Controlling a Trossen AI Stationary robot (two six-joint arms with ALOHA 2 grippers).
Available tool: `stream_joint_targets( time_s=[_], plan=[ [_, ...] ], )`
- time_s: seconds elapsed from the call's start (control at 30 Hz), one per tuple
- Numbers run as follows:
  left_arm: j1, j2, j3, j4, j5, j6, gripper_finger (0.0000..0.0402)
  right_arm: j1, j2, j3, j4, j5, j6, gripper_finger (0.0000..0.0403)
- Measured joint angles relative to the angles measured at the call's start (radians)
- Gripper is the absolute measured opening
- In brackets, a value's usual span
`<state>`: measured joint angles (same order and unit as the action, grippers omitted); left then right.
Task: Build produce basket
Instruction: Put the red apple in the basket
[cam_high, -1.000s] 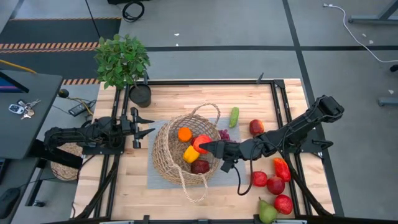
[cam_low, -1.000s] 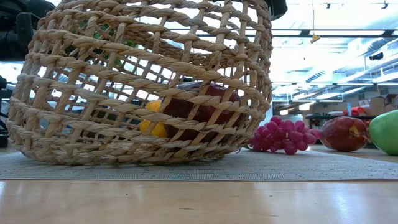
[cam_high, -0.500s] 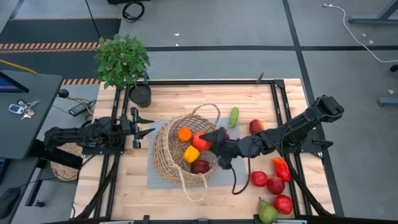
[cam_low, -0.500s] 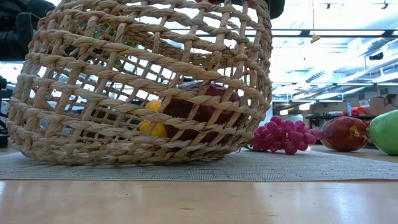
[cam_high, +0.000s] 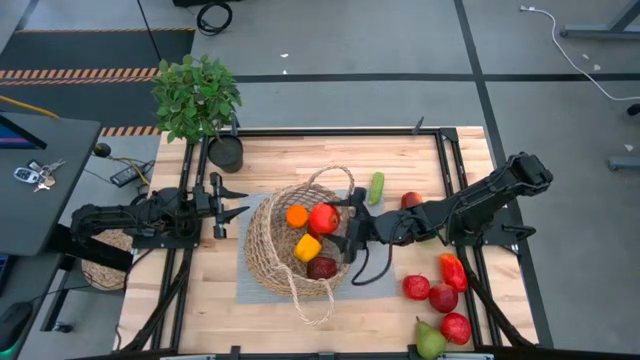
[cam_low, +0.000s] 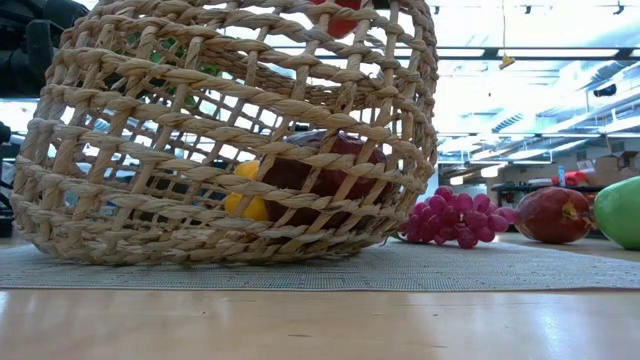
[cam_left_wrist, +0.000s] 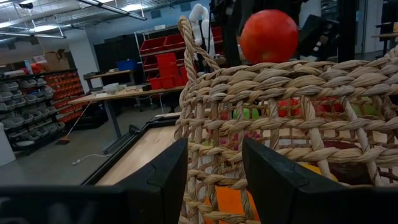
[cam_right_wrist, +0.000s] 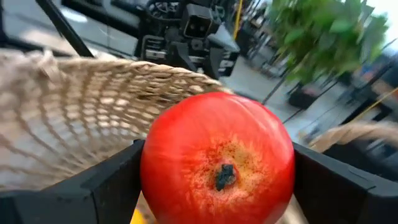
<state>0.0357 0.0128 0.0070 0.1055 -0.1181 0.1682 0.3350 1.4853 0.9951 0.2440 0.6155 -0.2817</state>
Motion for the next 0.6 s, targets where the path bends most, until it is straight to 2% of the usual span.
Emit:
stream_joint_targets(
  time_s=[0.27,0.6],
  plan=[
    [0.000,0.000,0.000,0.000,0.000,0.000,0.0160,-0.066,0.000,0.000,-0.065,-0.220,0.332,0.0360],
    [0.000,0.000,0.000,0.000,0.000,0.000,0.0160,-0.071,0.045,0.030,-0.199,-0.217,0.383,0.0360]
  ],
)
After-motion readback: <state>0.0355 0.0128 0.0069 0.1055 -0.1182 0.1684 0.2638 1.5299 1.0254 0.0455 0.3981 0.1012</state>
